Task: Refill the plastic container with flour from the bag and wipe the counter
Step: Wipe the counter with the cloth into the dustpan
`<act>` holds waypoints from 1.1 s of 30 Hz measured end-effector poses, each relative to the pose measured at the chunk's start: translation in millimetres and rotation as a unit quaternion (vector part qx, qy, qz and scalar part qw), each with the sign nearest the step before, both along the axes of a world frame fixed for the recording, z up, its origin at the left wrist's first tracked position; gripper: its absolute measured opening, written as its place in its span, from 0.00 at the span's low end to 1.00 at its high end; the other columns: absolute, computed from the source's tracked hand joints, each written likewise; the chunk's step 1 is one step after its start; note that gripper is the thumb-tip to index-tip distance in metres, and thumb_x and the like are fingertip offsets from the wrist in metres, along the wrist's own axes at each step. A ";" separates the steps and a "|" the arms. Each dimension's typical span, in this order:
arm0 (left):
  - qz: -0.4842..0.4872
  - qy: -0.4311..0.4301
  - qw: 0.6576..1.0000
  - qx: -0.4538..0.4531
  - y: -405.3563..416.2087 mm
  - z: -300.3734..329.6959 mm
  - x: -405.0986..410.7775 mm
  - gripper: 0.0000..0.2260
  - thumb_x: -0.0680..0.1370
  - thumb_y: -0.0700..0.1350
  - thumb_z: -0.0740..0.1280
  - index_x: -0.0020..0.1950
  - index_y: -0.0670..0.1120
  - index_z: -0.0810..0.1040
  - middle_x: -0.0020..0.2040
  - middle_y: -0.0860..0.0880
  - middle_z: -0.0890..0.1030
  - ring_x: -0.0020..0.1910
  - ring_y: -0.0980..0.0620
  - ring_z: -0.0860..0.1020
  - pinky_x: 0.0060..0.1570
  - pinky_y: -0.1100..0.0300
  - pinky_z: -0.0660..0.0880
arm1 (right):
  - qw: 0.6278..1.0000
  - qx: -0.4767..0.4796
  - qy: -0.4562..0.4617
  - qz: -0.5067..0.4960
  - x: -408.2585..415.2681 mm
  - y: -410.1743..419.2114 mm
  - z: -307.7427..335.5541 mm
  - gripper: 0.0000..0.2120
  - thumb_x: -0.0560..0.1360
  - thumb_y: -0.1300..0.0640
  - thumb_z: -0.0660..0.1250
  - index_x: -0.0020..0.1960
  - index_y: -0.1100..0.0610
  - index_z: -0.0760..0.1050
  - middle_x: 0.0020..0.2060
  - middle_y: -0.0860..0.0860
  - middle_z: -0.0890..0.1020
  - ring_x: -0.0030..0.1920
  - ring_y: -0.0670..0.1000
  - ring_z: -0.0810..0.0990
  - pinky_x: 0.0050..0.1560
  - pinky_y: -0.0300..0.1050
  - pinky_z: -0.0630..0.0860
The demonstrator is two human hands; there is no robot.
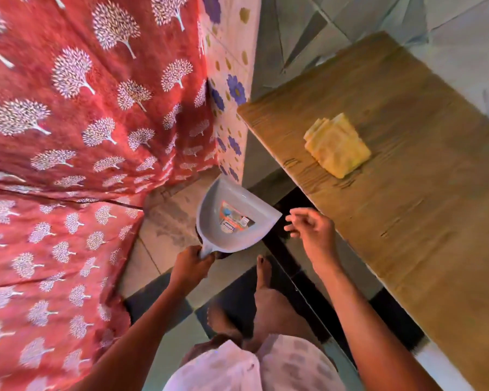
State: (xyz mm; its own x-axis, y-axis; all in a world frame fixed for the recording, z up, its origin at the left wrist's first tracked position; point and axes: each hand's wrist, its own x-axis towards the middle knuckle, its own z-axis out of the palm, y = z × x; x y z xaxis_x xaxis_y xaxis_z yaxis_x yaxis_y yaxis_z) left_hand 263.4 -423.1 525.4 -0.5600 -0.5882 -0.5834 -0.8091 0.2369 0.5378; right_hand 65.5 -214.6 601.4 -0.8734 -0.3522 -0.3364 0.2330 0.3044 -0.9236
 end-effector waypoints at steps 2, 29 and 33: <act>-0.014 -0.018 1.000 -0.017 -1.4 -1.9 -7.8 0.11 0.75 0.51 0.71 0.40 0.44 0.80 0.27 0.48 0.82 0.26 0.54 0.80 0.33 0.57 0.75 | 0.999 -0.009 0.031 -0.015 -24.8 -2.6 9.1 0.10 0.79 0.66 0.67 0.49 0.52 0.81 0.42 0.55 0.86 0.38 0.51 0.85 0.38 0.43 0.81; -0.154 -0.046 0.985 -0.061 5.5 -4.5 -152.4 0.09 0.73 0.57 0.73 0.40 0.54 0.79 0.36 0.53 0.83 0.37 0.51 0.81 0.37 0.56 0.76 | 0.694 0.572 0.436 -0.026 -438.8 91.3 -1.4 0.19 0.83 0.56 0.52 0.72 0.51 0.68 0.65 0.65 0.74 0.60 0.71 0.76 0.52 0.65 0.77; -0.172 -0.025 0.982 -0.072 20.4 -3.8 -157.3 0.09 0.74 0.56 0.73 0.41 0.52 0.80 0.36 0.52 0.83 0.36 0.50 0.81 0.36 0.56 0.75 | 0.758 0.556 0.342 0.007 -475.5 107.9 -29.7 0.23 0.79 0.59 0.62 0.73 0.52 0.68 0.65 0.66 0.74 0.62 0.72 0.73 0.62 0.67 0.72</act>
